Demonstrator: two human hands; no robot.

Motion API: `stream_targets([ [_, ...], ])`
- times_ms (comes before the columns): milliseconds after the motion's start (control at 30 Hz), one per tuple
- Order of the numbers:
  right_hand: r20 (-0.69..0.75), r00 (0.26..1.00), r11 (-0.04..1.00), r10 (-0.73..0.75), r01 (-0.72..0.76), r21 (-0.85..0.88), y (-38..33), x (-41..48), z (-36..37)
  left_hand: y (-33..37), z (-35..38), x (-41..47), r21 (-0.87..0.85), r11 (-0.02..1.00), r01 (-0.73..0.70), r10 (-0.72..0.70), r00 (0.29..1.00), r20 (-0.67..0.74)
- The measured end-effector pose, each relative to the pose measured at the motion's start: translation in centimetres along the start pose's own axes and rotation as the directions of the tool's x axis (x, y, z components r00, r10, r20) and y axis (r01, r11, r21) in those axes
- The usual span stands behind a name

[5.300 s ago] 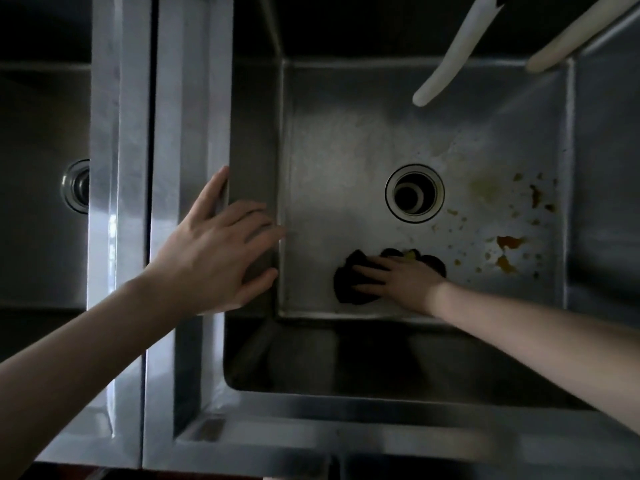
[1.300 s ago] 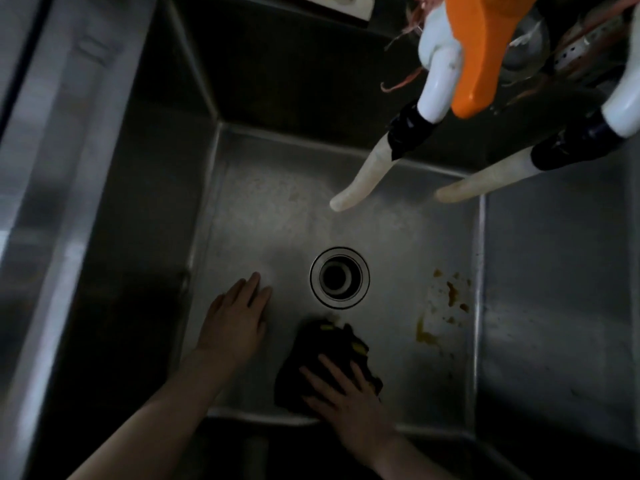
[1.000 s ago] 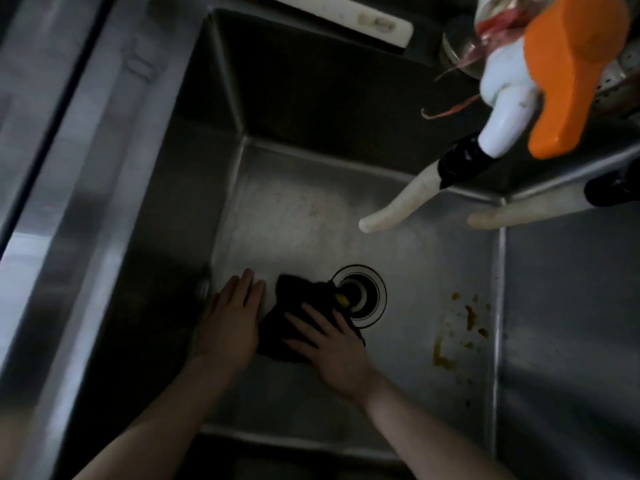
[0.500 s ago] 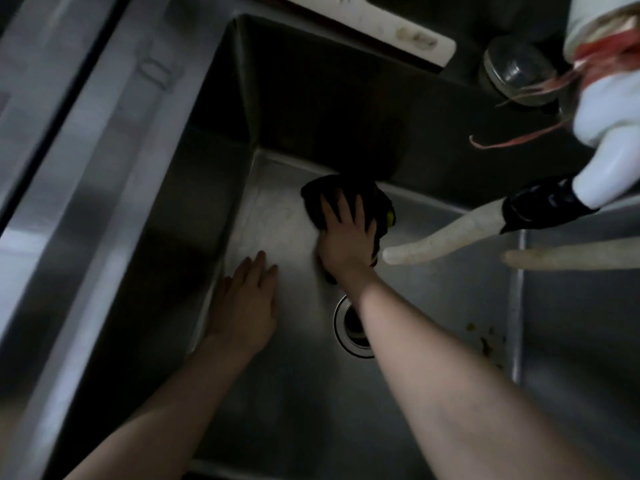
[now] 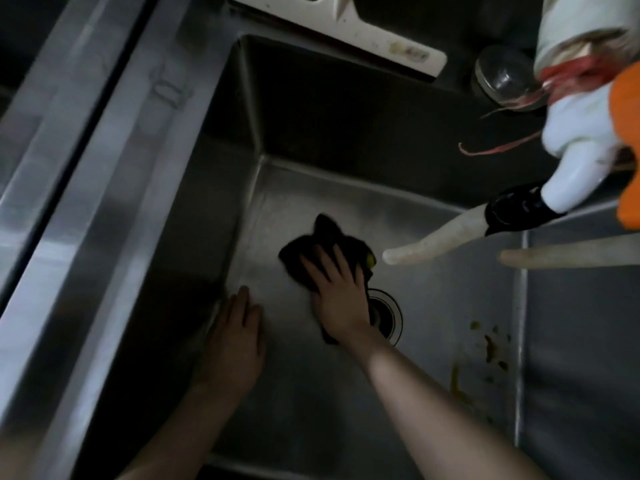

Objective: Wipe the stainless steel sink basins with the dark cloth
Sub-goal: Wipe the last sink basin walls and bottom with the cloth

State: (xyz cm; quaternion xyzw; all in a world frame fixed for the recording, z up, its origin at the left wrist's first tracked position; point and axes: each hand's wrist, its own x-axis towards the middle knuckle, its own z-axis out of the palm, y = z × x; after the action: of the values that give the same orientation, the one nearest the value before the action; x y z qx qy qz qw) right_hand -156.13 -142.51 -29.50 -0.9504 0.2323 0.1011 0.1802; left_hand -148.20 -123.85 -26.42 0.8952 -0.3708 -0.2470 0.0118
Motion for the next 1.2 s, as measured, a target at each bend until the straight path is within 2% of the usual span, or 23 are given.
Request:
stream_targets([
  [67, 0.004, 0.991, 0.989, 0.136, -0.136, 0.054, -1.2, 4.0, -1.2, -0.3, -0.2, 0.4, -0.027, 1.000, 0.003, -0.005, 0.998, -0.059],
  [133, 0.026, 0.987, 0.984, 0.161, -0.163, 0.073, -2.9, 7.2, -2.0, -0.7, -0.1, 0.6, -0.056, 0.998, 0.011, -0.017, 0.994, -0.105],
  [233, 0.041, 0.999, 1.000, -0.020, 0.020, -0.005, -4.8, 8.6, -1.8, -1.3, 0.4, 0.6, -0.066, 0.998, 0.007, -0.014, 0.994, -0.110],
  [333, 0.054, 0.974, 0.974, -0.219, 0.222, -0.048, -3.8, 6.4, -0.7, -1.2, 1.3, 0.2, -0.072, 0.997, -0.038, 0.032, 0.996, -0.082],
  [433, -0.009, 0.961, 0.961, -0.275, 0.275, 0.003, -0.6, 2.7, -0.3, 0.7, 1.4, -0.1, -0.061, 0.995, -0.081, 0.078, 0.996, -0.047],
  [500, 0.000, 0.974, 0.974, -0.226, 0.226, -0.007, 2.3, 0.2, -0.6, 2.7, 1.3, 0.0, -0.067, 0.990, -0.123, 0.121, 0.992, -0.028],
  [633, 0.068, 0.998, 0.999, -0.002, 0.006, -0.053, 9.5, -3.5, -2.8, 7.2, 1.7, 0.9, -0.033, 0.971, -0.238, 0.239, 0.971, 0.016],
  [767, 0.113, 0.982, 0.984, 0.155, -0.143, -0.103, 15.1, -6.1, -4.4, 10.5, 2.3, 1.2, 0.011, 0.976, -0.218, 0.218, 0.975, 0.046],
  [867, 0.103, 0.956, 0.957, 0.274, -0.259, -0.133, 15.5, -8.3, -4.3, 11.2, 3.3, 0.8, 0.017, 0.978, -0.210, 0.208, 0.975, 0.083],
  [967, 0.108, 0.920, 0.926, 0.377, -0.371, -0.066, 13.0, -11.4, -2.7, 10.8, 4.2, 0.4, 0.058, 0.970, -0.236, 0.229, 0.968, 0.102],
  [1033, 0.115, 0.919, 0.926, 0.377, -0.375, -0.042, 10.8, -14.3, -1.1, 10.4, 4.4, 0.2, 0.092, 0.962, -0.257, 0.249, 0.964, 0.089],
  [1100, 0.122, 0.940, 0.948, 0.318, -0.313, -0.062, 8.3, -17.9, 0.4, 10.4, 4.3, 0.0, 0.096, 0.962, -0.257, 0.249, 0.964, 0.089],
  [1200, 0.208, 0.944, 0.966, 0.258, -0.248, -0.073, 5.6, -22.8, 2.6, 10.9, 4.3, -0.2, 0.116, 0.961, -0.251, 0.241, 0.966, 0.096],
])
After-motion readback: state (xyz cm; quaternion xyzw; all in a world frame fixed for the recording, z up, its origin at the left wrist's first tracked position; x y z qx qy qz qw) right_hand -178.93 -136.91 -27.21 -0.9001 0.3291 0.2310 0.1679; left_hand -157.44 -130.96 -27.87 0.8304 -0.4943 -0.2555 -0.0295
